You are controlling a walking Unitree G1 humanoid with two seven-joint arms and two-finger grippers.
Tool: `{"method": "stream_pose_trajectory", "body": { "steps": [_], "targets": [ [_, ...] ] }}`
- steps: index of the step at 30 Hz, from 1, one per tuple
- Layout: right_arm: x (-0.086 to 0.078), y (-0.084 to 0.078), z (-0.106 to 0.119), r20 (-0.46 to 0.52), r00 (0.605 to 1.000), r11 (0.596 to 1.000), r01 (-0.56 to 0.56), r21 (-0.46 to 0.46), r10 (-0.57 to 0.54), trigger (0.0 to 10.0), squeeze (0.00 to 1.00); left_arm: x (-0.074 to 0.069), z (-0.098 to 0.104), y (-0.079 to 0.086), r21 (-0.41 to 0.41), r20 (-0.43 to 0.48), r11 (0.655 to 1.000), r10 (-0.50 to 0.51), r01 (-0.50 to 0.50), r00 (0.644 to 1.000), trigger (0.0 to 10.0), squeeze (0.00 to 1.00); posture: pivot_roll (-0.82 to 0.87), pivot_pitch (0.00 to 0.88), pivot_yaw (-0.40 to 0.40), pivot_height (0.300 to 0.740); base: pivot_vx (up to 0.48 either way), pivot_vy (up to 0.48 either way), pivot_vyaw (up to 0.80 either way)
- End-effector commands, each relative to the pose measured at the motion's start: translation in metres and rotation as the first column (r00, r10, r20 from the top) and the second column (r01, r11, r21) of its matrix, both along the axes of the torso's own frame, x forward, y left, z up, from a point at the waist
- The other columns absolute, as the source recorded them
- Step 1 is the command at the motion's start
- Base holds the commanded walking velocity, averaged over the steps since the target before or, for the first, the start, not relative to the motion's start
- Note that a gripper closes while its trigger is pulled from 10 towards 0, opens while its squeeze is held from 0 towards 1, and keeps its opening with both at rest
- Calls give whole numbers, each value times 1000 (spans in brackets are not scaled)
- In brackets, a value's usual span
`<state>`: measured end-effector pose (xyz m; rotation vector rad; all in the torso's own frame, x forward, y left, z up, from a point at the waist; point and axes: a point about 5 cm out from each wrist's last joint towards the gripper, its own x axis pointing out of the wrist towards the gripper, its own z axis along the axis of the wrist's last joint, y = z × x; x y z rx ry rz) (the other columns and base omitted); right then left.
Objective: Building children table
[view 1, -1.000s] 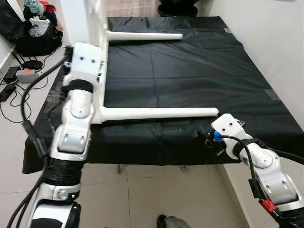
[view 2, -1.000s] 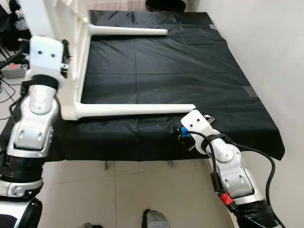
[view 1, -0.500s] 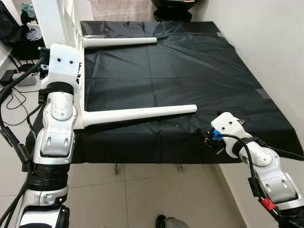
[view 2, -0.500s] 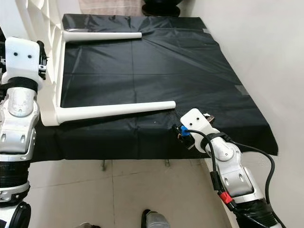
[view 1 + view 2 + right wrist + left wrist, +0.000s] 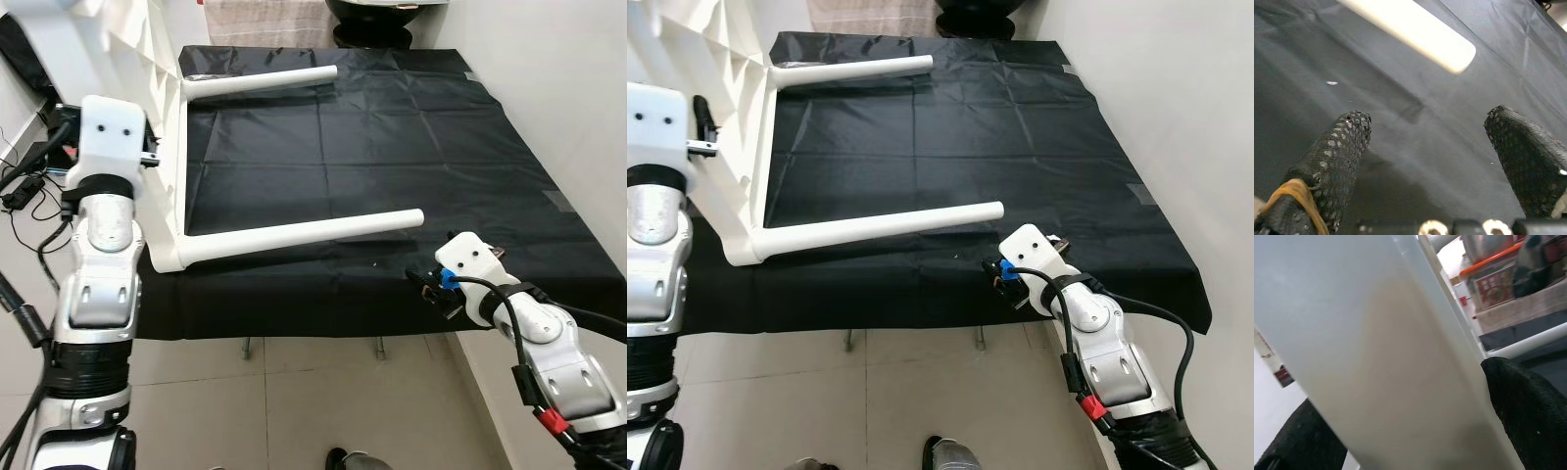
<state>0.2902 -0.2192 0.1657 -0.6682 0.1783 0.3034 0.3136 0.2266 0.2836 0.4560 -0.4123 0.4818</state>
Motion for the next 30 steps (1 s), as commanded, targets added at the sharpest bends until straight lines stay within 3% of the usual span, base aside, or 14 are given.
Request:
{"method": "stream_pose_trajectory", "body": {
  "steps": [1,6,8,12,15,17,18,23,25,30],
  "targets": [
    [1,-9,3,3,1000,1000,16,-2,-16,10000,0,-4,-1,13,-3,-13,999,51,-51,999,10000,1000,-98,131,-56,740,0,0,0],
    [7,-24,15,35,998,998,55,-21,-54,10000,0,-6,-6,15,-5,-29,1000,25,-25,999,10000,1000,-97,130,-59,740,0,0,0],
    [10,-28,22,51,997,997,67,-25,-66,10000,0,-5,-11,6,-23,-42,999,-49,48,998,10000,1000,-98,129,-62,740,0,0,0],
    [10,-26,21,48,997,998,61,-26,-60,10000,0,-2,-13,-5,-35,-48,992,-127,125,991,10000,1000,-98,128,-65,740,0,0,0],
    [8,-21,18,39,998,998,51,-22,-50,10000,0,3,-15,-22,-64,-60,967,-251,248,966,10000,1000,-98,127,-65,740,0,0,0],
    [8,-21,18,39,998,998,51,-22,-50,10000,0,3,-15,-22,-64,-60,967,-251,248,966,10000,1000,-98,127,-65,740,0,0,0],
    [8,-21,17,36,998,999,49,-21,-49,10000,0,3,-16,-26,-82,-59,958,-279,273,959,10000,0,-99,129,-64,740,0,0,0],
    [7,-26,17,30,998,998,56,-30,-55,10000,0,0,-25,-30,-170,-56,936,-320,307,946,10000,0,-98,131,-62,740,0,0,0],
    [8,-32,20,34,997,997,66,-38,-65,10000,0,-5,-37,-35,-222,-71,917,-355,332,932,10000,0,-96,133,-58,740,0,0,0],
    [9,-39,29,46,997,997,59,-50,-56,10000,0,-16,-51,-44,-242,-87,904,-383,353,920,10000,0,-95,133,-57,740,0,0,0]
  ]
}}
